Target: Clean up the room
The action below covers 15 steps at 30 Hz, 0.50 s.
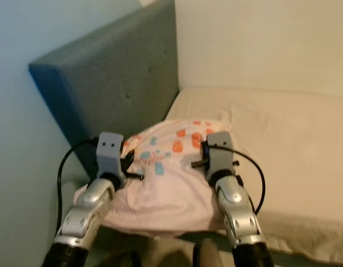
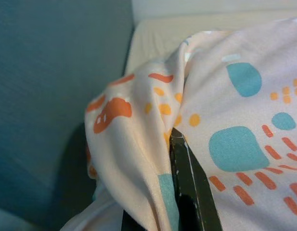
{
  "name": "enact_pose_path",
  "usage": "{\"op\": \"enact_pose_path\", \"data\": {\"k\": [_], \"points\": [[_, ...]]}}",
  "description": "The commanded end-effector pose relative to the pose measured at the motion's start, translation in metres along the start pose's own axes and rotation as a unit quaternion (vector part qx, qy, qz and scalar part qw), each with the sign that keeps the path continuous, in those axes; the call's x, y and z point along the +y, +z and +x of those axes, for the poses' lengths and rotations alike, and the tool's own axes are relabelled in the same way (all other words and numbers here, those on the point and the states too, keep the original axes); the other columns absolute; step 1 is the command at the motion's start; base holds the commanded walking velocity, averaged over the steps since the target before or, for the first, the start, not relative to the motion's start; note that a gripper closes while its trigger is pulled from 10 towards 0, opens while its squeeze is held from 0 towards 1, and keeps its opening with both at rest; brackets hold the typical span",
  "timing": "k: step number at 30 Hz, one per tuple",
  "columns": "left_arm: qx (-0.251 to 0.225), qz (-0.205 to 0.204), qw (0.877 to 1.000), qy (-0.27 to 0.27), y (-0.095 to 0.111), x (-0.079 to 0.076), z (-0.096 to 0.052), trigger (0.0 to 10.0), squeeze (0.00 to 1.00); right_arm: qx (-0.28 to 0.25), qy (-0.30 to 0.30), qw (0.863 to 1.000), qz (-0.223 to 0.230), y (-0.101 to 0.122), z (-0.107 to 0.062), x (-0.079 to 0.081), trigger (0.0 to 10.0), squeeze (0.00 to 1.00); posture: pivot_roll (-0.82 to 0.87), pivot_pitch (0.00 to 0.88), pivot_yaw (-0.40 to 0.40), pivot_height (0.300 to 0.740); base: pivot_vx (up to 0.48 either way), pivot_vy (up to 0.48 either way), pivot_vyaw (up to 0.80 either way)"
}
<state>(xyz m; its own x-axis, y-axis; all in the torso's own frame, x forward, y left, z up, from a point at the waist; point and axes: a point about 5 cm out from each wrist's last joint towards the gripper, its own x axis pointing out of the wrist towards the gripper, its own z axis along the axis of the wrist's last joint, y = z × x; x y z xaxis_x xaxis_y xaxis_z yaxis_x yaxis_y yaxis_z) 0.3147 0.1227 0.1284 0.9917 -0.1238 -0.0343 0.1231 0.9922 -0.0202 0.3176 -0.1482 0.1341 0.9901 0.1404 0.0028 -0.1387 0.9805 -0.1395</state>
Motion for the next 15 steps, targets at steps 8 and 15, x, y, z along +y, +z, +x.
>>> {"op": "enact_pose_path", "data": {"k": [8,15], "points": [[-0.025,0.015,1.0,0.011,0.0088,0.0068,0.0011,10.0,0.0,-0.034,-0.041,0.999,0.004,0.0117,-0.0001,-0.0155,10.0,0.0,-0.13,0.054,0.046,0.572,0.0,0.0,0.0],[-0.02,0.015,1.0,0.011,0.0071,0.0058,0.0007,10.0,0.0,-0.034,-0.042,0.999,0.004,0.0111,-0.0013,-0.016,10.0,0.0,-0.13,0.06,0.045,0.572,0.0,0.0,0.0]]}}
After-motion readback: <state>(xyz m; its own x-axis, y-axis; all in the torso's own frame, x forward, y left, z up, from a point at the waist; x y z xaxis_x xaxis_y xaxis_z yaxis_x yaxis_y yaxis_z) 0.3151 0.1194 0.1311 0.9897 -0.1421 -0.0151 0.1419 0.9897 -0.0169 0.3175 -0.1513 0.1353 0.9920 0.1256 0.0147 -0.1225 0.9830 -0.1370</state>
